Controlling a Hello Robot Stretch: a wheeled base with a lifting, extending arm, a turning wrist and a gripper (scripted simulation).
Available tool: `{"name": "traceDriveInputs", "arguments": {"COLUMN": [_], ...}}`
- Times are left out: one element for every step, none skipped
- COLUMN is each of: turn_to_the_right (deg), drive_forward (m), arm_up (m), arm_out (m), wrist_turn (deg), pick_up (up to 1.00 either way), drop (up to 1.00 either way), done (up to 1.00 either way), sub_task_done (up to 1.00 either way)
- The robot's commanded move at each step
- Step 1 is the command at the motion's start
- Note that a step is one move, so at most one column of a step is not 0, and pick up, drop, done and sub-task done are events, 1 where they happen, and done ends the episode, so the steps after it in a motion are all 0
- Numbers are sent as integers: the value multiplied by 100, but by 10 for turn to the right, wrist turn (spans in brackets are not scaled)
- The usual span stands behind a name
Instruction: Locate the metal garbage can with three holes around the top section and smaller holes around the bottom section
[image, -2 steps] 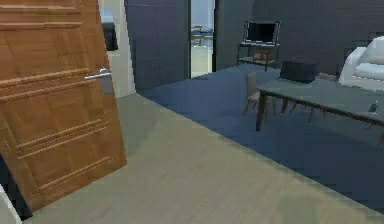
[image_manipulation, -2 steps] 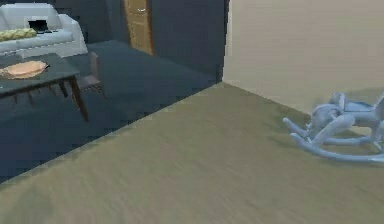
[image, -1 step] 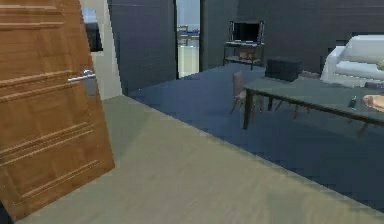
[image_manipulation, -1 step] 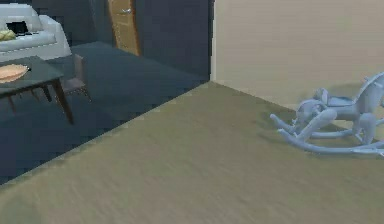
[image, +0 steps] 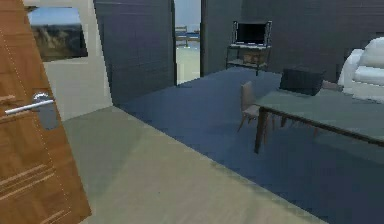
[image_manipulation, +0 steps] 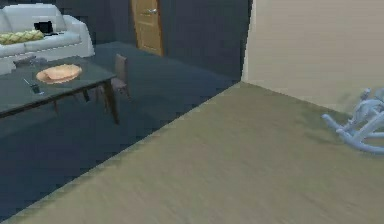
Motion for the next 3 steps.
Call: {"name": "traceDriveInputs", "arguments": {"turn_to_the_right": [-60, 0, -60], "drive_forward": [0, 100, 0], "arm_up": [0, 0, 0], "arm_out": [0, 0, 0], "wrist_turn": [0, 0, 0], "pick_up": [0, 0, 0], "drop": [0, 0, 0], "done": [0, 0, 0], "sub_task_done": [0, 0, 0]}}
